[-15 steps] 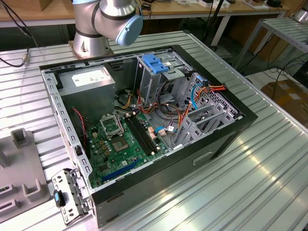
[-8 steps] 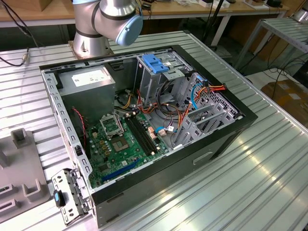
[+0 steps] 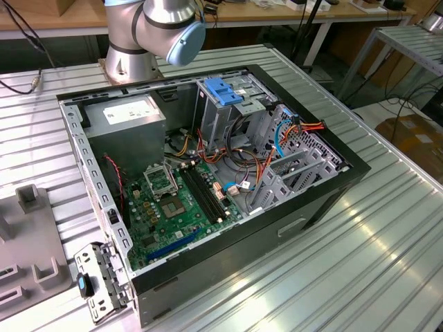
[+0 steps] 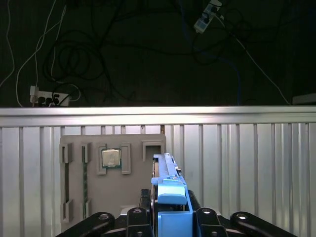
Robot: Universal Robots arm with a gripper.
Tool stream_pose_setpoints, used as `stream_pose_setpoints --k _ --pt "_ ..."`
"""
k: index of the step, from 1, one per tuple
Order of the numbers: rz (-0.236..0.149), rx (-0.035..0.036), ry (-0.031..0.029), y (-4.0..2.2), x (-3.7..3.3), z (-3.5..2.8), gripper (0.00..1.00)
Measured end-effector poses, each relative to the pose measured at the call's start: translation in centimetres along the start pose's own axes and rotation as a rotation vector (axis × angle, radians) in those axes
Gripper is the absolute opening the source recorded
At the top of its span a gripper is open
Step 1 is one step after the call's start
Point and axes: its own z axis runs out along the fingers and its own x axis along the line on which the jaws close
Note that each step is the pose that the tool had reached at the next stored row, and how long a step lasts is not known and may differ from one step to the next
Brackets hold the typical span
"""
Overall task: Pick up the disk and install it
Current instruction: 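Pick up the disk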
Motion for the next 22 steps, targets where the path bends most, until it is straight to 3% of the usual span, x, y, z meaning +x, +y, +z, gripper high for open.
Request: stream_pose_setpoints --k 22 --pt "0.0 0.0 -0.0001 0.04 -0.12 -2.39 0.37"
